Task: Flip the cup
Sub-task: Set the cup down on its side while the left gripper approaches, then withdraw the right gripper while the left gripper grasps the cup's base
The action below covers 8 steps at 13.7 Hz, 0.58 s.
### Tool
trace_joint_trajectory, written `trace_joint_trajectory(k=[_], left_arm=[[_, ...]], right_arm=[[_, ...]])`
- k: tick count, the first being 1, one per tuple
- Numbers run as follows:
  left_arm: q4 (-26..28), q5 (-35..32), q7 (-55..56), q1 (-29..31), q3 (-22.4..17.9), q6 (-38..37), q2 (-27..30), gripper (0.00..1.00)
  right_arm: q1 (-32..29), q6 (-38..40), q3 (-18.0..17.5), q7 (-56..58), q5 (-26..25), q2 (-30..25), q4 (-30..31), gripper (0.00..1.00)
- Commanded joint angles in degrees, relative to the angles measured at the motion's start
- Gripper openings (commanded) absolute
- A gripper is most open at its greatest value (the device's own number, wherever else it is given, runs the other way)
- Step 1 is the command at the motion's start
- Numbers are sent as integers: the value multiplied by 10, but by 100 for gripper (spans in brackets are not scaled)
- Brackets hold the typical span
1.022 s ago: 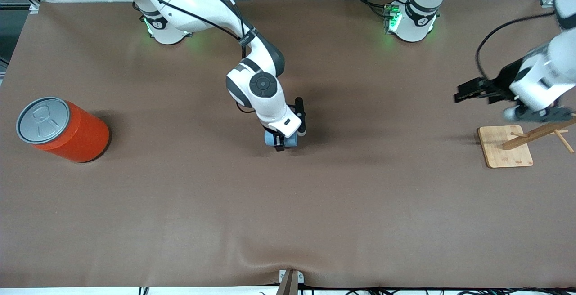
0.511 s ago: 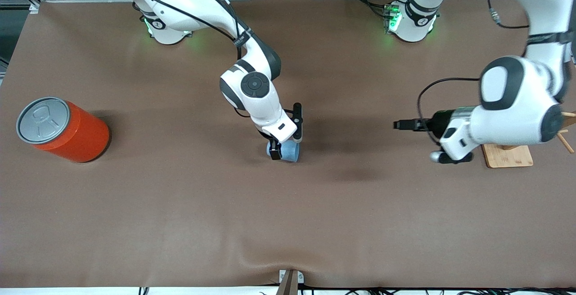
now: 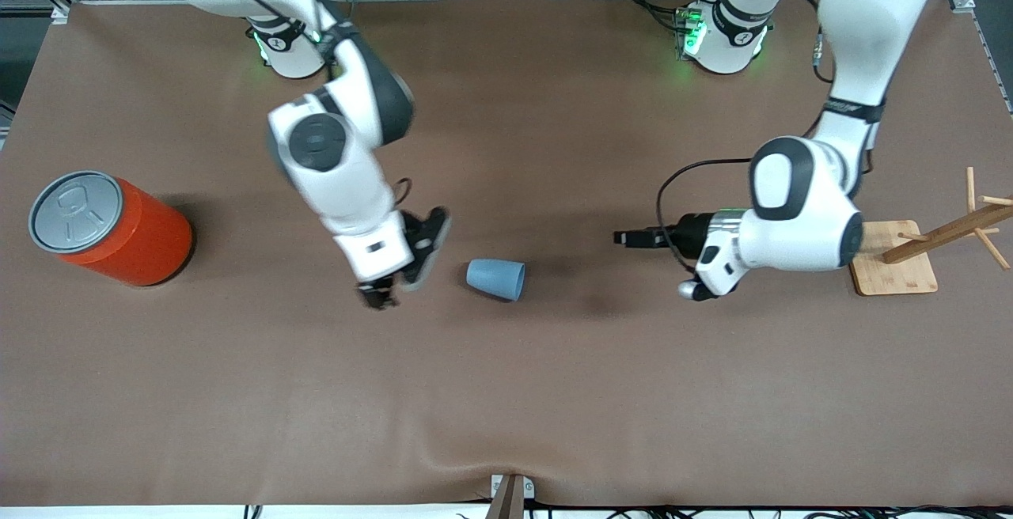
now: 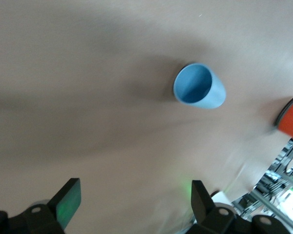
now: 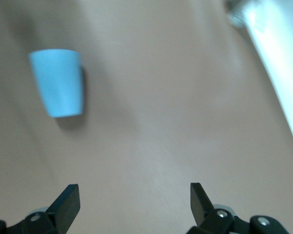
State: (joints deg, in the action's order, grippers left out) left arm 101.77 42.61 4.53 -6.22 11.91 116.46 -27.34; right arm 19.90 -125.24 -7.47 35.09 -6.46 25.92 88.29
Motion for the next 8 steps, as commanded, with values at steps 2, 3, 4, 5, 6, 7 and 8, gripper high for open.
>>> trace_joint_trajectory(k=[2,3,4,5,6,7,8], left_arm=[[-108,33,-54,-13,-1,20,-101,97],[-127,52,-85,-18,-1,20,-120,97],[-143,82,-122,-26,-1,21,-137,97],[-154,120,-164,-32,-1,28,-154,96],[-156,157,-207,-39,-1,38,-164,94],[-157,199,-248,-48,-1,46,-176,90],[-157,245,-294,-59,-1,48,-189,87]], right_arm=[[-84,41,-10,-96,-2,-47,22,100],[-109,66,-11,-109,-1,-64,22,100],[-126,97,-10,-120,-1,-83,22,100],[-143,132,-11,-135,-1,-103,22,100],[-157,163,-11,-146,-1,-124,22,100],[-165,190,-10,-149,0,-144,23,100],[-179,214,-9,-150,0,-162,25,100]])
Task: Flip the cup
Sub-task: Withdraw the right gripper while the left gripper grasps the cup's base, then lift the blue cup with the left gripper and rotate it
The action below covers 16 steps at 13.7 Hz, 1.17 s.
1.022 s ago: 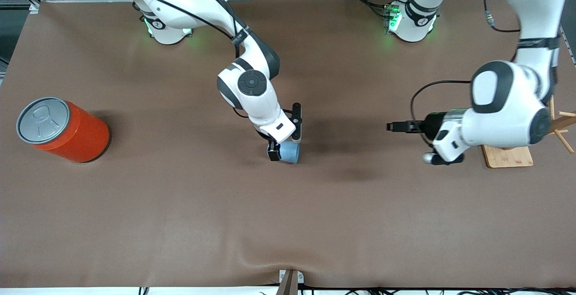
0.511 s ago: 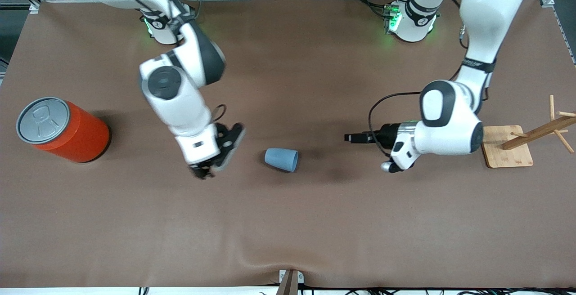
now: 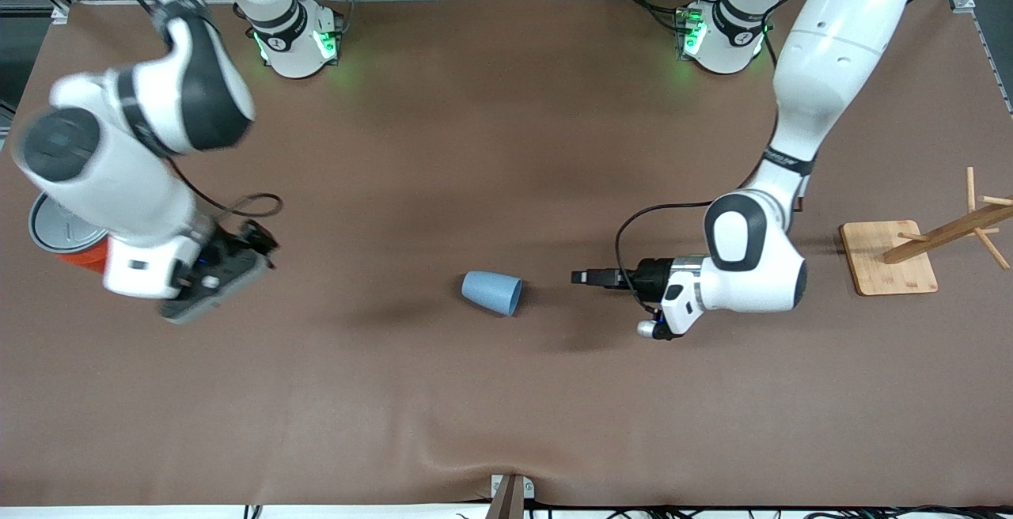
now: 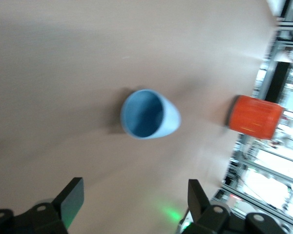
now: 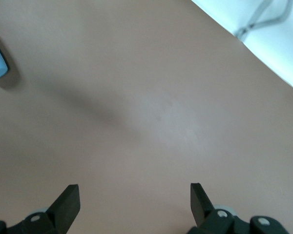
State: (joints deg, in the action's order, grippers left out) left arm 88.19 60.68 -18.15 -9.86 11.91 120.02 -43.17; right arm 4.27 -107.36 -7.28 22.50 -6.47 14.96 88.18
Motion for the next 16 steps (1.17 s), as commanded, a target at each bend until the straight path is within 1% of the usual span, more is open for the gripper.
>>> trace_joint_trajectory(k=[1,2,3,5,6,8,9,11,14,16], left_arm=[[-26,100,-110,-32,-2,14,-43,81],[-42,120,-142,-37,-3,17,-60,78],[-58,129,-155,-39,-2,22,-77,78],[-63,144,-157,-54,-3,29,-81,77],[-64,144,-158,-54,-3,35,-84,77],[-76,144,-160,-60,-3,50,-95,75],[-82,145,-160,-62,-3,54,-102,75],[-90,150,-160,-70,-3,61,-111,75],[-87,172,-160,-79,-3,63,-113,75],[-85,174,-168,-78,-3,63,-117,72]], right_arm=[[-34,63,-2,-24,0,-68,25,100],[-32,85,20,-24,1,-85,25,100],[-32,107,38,-24,1,-97,24,100],[-40,130,56,-25,12,-124,27,100],[-45,148,65,-45,22,-135,31,100],[-58,186,67,-103,36,-148,32,100],[-64,197,67,-125,51,-153,37,100],[-70,195,67,-161,57,-168,61,100],[-65,198,67,-203,57,-168,61,100],[-66,200,67,-207,57,-167,61,100]])
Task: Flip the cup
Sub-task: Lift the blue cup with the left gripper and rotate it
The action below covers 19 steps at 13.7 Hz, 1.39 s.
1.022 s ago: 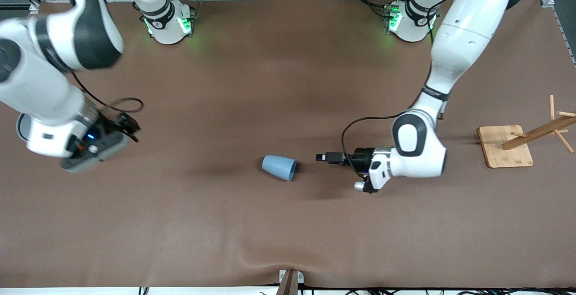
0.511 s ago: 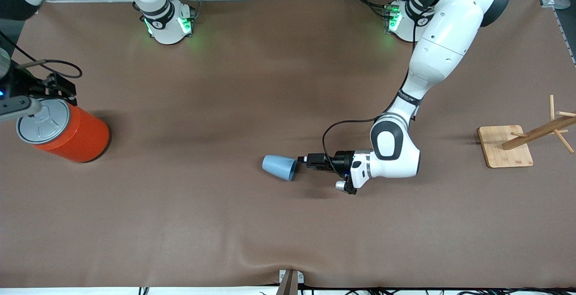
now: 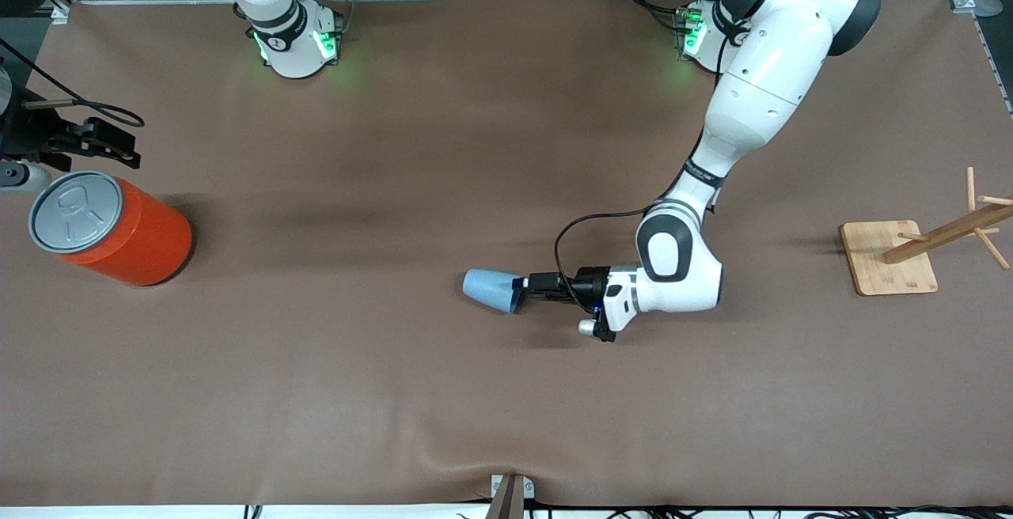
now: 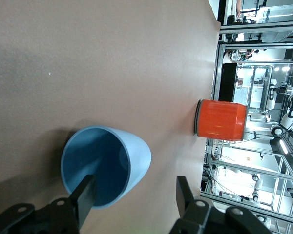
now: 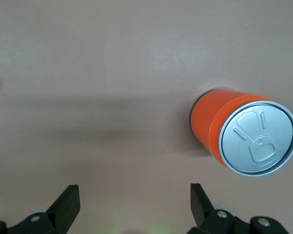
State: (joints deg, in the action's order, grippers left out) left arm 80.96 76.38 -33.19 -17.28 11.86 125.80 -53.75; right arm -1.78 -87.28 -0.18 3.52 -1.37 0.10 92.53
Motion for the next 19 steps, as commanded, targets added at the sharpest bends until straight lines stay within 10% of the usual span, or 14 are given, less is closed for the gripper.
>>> trace_joint_trajectory(k=[1,11,15,19], left_arm=[[-12,21,-21,-4,-3,5,-13,71],[-12,104,-71,-27,-3,5,-32,54],[-11,111,-71,-29,-3,5,-33,0],[-3,105,-60,-14,-9,3,-8,0]], right_arm=[[-6,1,-4,-24,7,-19,17,100],[-8,75,29,-24,2,-15,-62,100],[-2,70,25,-28,0,-14,-63,100],[2,64,24,-22,8,-11,-62,100]])
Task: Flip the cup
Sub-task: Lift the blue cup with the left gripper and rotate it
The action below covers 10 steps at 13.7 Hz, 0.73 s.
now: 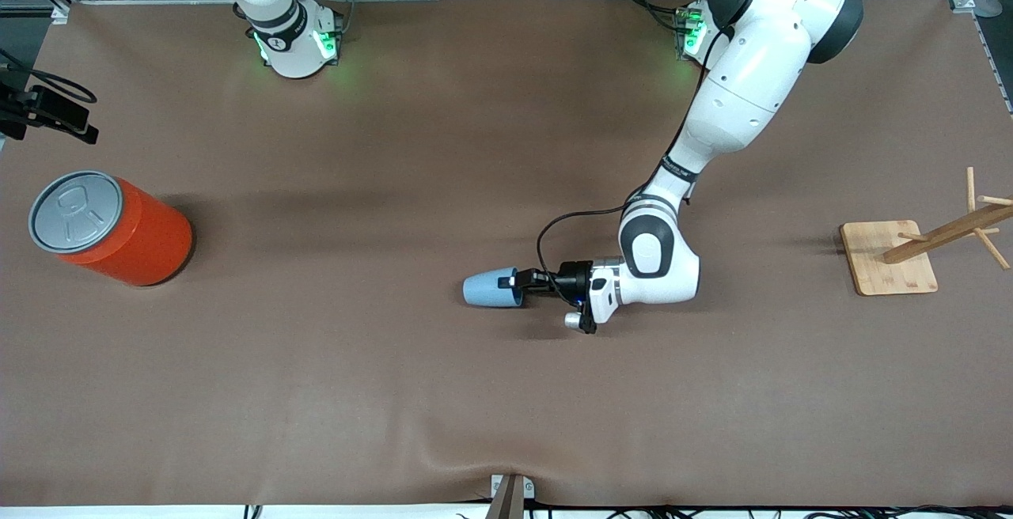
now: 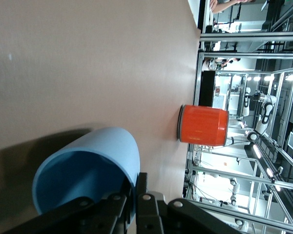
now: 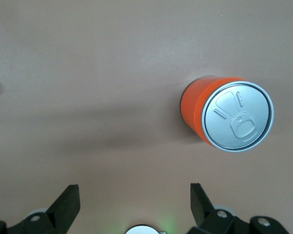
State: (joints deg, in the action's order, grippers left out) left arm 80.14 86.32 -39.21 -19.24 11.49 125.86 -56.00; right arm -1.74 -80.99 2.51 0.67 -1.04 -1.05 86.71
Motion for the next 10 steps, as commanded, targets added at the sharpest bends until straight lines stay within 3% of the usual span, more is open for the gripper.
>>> trace_joint_trajectory(k=[1,3,6,10], left_arm=[[10,3,19,12,-9,1,31,0],[12,-76,118,18,-18,1,72,0],[9,-249,321,55,-25,-2,138,0],[13,-550,413,117,-27,-94,197,0]], right_arm=[[8,2,-2,1,-2,1,-4,100],[6,0,0,-2,-2,1,-5,100],[3,-12,1,-4,3,1,-5,100],[3,-20,1,-6,3,1,-6,100]])
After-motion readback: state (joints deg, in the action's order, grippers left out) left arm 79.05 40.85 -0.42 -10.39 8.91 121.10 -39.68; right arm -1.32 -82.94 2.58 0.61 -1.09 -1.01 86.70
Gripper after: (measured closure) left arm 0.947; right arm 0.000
